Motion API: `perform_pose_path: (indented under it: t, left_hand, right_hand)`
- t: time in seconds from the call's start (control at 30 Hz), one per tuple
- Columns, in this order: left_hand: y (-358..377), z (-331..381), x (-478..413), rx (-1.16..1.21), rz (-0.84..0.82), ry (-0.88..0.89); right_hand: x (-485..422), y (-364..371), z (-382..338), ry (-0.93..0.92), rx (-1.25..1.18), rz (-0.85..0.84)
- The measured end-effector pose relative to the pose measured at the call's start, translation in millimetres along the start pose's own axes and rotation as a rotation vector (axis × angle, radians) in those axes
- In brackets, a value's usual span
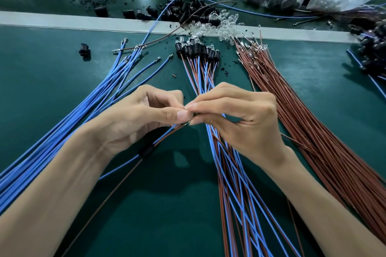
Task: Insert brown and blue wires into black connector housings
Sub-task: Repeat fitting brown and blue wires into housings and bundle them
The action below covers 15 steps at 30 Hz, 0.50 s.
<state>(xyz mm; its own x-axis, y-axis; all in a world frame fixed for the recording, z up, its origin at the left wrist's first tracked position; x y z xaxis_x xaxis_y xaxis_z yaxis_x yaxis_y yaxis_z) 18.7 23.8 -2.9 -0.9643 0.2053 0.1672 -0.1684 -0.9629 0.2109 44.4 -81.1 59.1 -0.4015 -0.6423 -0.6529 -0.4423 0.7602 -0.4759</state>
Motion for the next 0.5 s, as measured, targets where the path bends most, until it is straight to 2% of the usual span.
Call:
perform_pose_path:
  t: [0.17,0.3,0.5]
  left_hand:
    - [-1.3,3.2,1.2,-0.043,0.014,0.023]
    - [-3.3,2.2,-1.9,-0.116,0.140,0.055]
    - [-7.8,-0.4,-2.0,-0.006,0.282,0.039]
  right_hand:
    - [-2.6,-0.5,-2.5,-0.017,0.043,-0.031]
    - [-2.6,-8.1,2.5,-0.017,0.114,-0.021]
    - [-1.1,-10.4,8.6,0.014,0.125,0.007]
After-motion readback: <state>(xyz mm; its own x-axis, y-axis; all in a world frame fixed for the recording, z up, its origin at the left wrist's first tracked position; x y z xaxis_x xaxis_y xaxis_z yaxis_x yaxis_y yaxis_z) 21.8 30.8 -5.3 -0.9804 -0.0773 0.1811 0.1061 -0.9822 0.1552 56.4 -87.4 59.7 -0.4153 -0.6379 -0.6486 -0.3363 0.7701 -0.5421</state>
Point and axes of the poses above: each hand's wrist, its own x-axis away from the middle knuckle, its own y-axis out of the palm, z = x × y, the point moved 9 cm from there along -x, towards the middle knuckle, and after that the axes turned 1 degree about -z, right-handed, at the moved point
